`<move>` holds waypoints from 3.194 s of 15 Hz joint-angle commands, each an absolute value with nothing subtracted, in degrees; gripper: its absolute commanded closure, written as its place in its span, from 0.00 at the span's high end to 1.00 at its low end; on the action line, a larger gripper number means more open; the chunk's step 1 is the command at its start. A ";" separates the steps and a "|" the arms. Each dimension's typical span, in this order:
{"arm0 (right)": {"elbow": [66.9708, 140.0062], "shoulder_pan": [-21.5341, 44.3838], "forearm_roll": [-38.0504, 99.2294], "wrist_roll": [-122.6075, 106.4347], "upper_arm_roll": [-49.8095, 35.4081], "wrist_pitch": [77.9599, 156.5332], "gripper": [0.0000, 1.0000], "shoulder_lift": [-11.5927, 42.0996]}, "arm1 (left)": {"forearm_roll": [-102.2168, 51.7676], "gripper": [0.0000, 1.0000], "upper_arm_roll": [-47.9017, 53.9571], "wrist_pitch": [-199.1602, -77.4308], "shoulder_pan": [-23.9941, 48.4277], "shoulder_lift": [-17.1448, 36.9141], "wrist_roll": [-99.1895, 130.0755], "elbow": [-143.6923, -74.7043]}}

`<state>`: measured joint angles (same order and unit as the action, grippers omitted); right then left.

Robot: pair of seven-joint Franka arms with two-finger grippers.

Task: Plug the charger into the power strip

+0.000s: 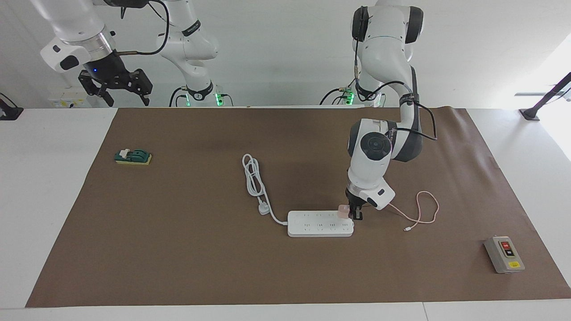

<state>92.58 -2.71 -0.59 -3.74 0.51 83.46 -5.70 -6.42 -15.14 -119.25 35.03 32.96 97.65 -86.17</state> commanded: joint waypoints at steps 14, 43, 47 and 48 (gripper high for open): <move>92.90 -4.13 -0.18 -4.83 -0.26 82.79 1.00 -6.33 | -4.92 1.00 -27.59 -106.71 35.07 17.50 63.77 -85.25; 92.90 -4.13 -0.18 -4.83 -0.26 82.79 1.00 -6.33 | 0.43 1.00 -2.91 -90.62 -2.02 -3.85 8.61 -91.39; 92.90 -4.13 -0.18 -4.83 -0.26 82.79 1.00 -6.33 | 0.00 1.00 -2.46 -90.00 -0.44 -6.86 9.58 -97.82; 92.90 -4.13 -0.18 -4.83 -0.26 82.79 1.00 -6.33 | -0.09 1.00 -1.50 -90.52 -0.53 -6.51 9.58 -97.47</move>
<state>92.58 -2.71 -0.59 -3.74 0.51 83.46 -5.70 -1.02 -2.07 -90.03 -1.40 -4.34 9.65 -94.80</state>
